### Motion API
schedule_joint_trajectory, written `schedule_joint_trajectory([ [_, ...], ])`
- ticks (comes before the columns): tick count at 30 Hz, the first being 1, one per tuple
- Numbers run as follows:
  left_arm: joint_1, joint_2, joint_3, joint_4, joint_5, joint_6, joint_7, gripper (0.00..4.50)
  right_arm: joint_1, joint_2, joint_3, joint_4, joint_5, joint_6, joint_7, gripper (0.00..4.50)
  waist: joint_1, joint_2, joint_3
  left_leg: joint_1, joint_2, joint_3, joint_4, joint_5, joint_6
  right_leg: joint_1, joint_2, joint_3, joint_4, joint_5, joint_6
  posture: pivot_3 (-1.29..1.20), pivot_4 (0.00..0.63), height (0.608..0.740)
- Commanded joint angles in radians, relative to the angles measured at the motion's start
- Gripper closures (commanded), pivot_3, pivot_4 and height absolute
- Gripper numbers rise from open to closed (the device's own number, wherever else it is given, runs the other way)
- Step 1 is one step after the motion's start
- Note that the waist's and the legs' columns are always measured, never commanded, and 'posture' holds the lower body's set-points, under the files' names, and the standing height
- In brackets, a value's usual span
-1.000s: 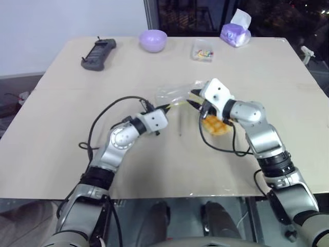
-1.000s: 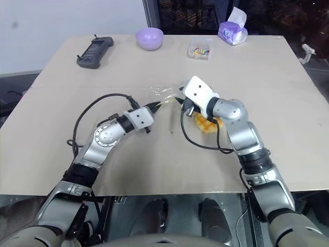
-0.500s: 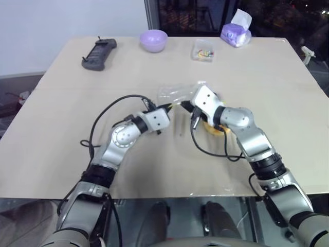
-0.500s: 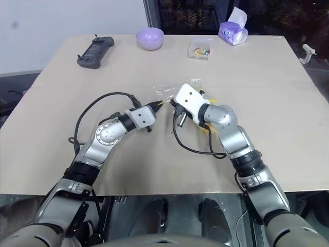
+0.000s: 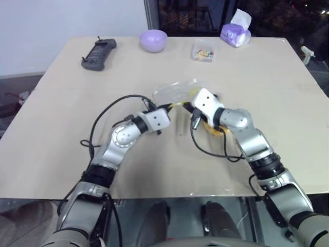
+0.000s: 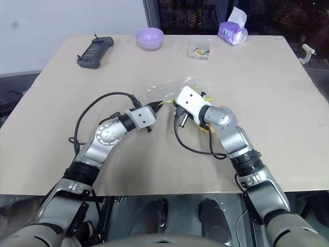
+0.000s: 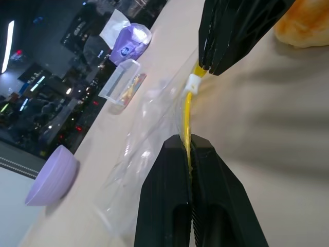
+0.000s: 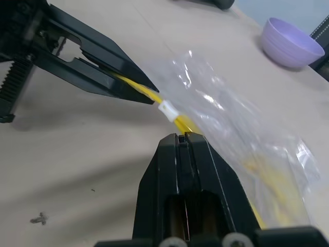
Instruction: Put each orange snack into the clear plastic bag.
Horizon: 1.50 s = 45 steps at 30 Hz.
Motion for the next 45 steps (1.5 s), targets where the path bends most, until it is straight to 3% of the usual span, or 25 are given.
schedule_joint_trajectory([
  [1,0.000,0.003,-0.001,-0.041,-0.016,-0.036,-0.009,4.50,-0.023,0.003,0.000,-0.014,-0.008,-0.014,-0.017,4.45,0.000,0.000,0.000,0.000,0.000,0.000,0.000,0.000,0.000,0.000,0.000,0.000,0.000,0.000,0.000,0.00,0.150,0.740],
  [33,0.003,0.015,-0.007,-0.009,0.004,-0.065,-0.028,4.50,-0.052,-0.025,0.003,-0.003,-0.059,-0.040,-0.007,4.45,0.000,0.000,0.000,0.000,0.000,0.000,0.000,0.000,0.000,0.000,0.000,0.000,0.000,0.000,0.000,0.00,0.150,0.740],
  [45,-0.017,0.006,-0.003,0.011,-0.003,-0.062,-0.023,4.50,-0.001,-0.085,-0.070,-0.203,0.175,0.163,0.187,4.45,-0.002,0.000,0.000,0.000,0.000,0.000,0.000,0.000,0.000,0.000,0.000,0.000,0.000,0.000,0.000,0.00,0.150,0.740],
])
